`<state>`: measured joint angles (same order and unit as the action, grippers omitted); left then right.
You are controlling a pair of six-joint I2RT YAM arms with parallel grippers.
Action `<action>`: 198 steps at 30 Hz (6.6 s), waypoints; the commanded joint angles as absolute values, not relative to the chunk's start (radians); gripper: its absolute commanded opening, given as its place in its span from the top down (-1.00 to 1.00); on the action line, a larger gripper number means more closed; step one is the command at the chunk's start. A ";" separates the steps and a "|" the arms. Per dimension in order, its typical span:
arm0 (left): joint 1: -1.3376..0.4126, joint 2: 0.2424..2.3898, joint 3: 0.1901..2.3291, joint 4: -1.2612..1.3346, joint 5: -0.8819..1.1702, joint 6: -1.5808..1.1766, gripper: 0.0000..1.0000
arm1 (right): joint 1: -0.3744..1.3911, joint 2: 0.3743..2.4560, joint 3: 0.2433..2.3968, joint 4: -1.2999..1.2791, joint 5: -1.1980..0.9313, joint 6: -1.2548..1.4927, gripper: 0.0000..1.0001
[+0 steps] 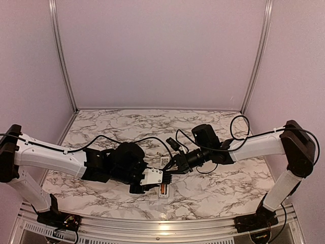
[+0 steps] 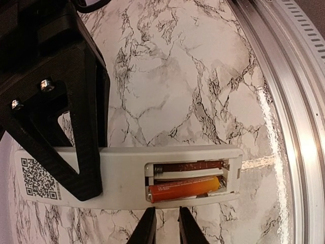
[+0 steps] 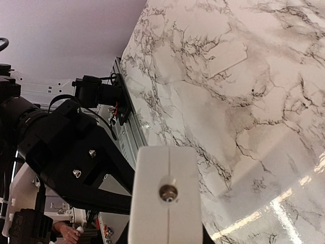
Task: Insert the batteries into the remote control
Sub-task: Load the battery into the battery compartment, then pass from the right arm to the left, then pass from the left arm to the right
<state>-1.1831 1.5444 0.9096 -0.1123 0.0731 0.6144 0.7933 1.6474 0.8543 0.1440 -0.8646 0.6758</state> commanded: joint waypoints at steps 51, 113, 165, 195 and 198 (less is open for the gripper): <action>-1.198 1.608 1.013 -0.183 0.087 0.614 0.68 | 0.804 1.661 0.928 0.085 -0.839 0.628 1.00; -1.201 1.518 0.955 -0.035 -0.069 0.497 0.43 | 0.770 1.662 0.842 0.230 -0.850 0.721 1.00; -1.006 1.601 0.878 0.330 0.378 -0.475 0.19 | 0.710 1.433 0.765 0.383 -0.745 0.666 1.00; -0.983 1.651 0.912 0.381 0.676 -0.424 0.91 | 0.693 1.474 0.736 0.529 -0.913 0.765 0.08; -0.983 1.662 0.936 0.352 0.731 -0.403 0.92 | 0.693 1.494 0.737 0.549 -0.939 0.780 0.13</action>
<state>-0.9836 1.6451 0.8825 0.3870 0.6281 -0.4622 0.7017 1.4624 0.7280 0.4931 -0.8764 0.7422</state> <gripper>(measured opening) 0.208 0.457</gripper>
